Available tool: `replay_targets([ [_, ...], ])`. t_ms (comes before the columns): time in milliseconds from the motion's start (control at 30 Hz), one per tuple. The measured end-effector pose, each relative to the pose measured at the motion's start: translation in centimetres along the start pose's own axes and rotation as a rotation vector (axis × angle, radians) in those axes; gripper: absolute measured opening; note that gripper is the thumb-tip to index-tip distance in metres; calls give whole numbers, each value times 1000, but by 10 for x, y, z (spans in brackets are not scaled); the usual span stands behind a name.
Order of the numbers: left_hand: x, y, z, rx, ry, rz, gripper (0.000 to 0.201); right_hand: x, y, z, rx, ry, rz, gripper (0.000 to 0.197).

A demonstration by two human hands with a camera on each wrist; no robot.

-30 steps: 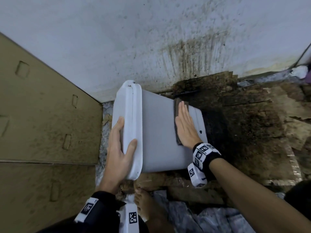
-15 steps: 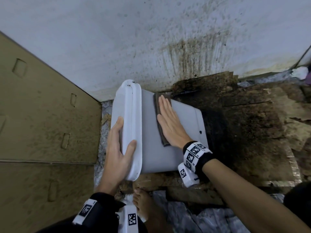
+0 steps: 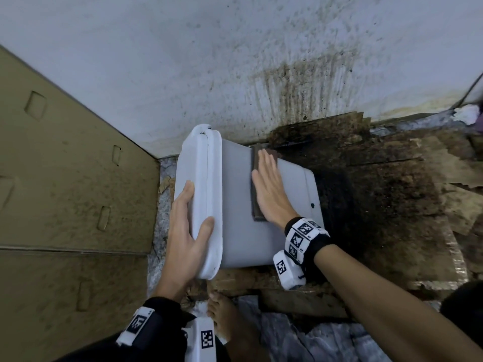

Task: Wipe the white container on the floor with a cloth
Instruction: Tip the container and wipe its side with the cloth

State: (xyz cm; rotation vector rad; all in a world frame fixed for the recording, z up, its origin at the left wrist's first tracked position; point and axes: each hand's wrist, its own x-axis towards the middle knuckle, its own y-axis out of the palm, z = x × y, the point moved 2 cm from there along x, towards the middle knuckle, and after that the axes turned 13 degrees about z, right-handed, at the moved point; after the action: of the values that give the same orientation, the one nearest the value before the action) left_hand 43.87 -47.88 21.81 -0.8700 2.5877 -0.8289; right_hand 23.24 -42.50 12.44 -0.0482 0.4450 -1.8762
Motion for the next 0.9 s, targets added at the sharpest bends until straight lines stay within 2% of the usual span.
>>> replay_targets([
  [167,1,2,-3,27,15,15,68,-32,28,48,-71,-171,109,59],
  [300,0,0,-1,25,3,3,69,-44,27,28,-148,-226,86,57],
  [367,-1,-1,0,-6,-10,3,69,-45,21,2,-166,-178,56,57],
  [500,-2,-2,0,-15,-17,-2,71,-51,4,-65,-131,28,-33,55],
  [600,-1,0,-2,-1,-21,-9,73,-55,4,-78,-54,128,-55,56],
  [733,-1,1,-5,-2,-15,-11,71,-58,24,-36,-9,140,-98,62],
  [900,-1,2,-5,21,-32,6,71,-85,59,38,-27,-83,-12,55],
])
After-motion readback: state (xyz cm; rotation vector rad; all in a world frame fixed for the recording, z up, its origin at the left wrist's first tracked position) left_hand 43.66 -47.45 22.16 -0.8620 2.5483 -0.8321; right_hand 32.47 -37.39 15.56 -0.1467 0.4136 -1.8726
